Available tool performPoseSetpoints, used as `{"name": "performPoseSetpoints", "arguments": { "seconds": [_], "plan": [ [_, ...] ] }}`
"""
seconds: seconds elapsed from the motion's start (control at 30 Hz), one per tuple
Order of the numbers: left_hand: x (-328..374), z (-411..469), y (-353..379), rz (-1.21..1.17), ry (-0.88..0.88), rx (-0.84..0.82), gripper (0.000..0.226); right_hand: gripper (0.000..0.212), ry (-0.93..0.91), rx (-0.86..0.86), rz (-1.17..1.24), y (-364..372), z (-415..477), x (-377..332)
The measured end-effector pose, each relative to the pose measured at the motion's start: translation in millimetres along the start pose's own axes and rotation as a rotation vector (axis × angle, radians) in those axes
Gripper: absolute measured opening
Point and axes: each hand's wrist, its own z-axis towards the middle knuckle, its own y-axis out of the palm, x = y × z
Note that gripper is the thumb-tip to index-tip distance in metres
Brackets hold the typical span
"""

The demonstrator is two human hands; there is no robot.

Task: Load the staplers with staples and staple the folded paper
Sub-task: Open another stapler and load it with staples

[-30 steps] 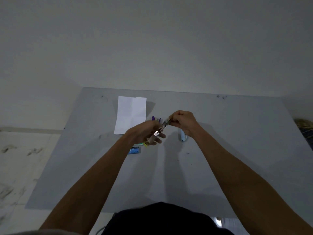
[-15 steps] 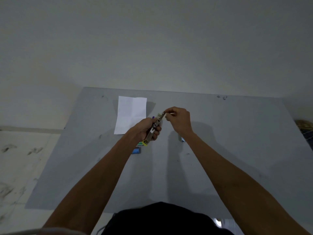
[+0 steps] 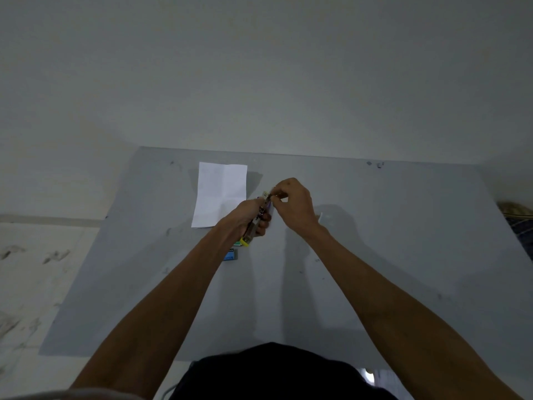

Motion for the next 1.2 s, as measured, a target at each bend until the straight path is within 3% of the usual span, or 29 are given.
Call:
{"name": "performPoseSetpoints", "arguments": {
  "seconds": [0.2,0.5,0.67,0.97,1.03,1.2],
  "plan": [
    [-3,0,1,0.003,-0.010,-0.003,0.045,0.005,0.046,-0.014,0.031,-3,-7,-3],
    [-2,0,-6,-0.009,0.001,0.029,0.049,0.007,-0.089,-0.018,0.113,-7,-26,-17],
    [-2,-1,-6,0.091,0.067,0.126,0.041,0.006,-0.191,-0.095,0.132,-5,-39,-22],
    [-2,-3,-11,0.121,0.088,0.146,0.044,0.005,-0.076,-0.206,0.250,-9,-41,-19],
    [-2,-4,-12,0.100,0.096,0.102,0.045,0.005,-0.036,-0.174,0.324,-12,-42,-19],
    [-3,-5,-16,0.022,0.025,-0.055,0.046,0.011,0.189,0.103,0.303,-10,-34,-4]
  ]
}}
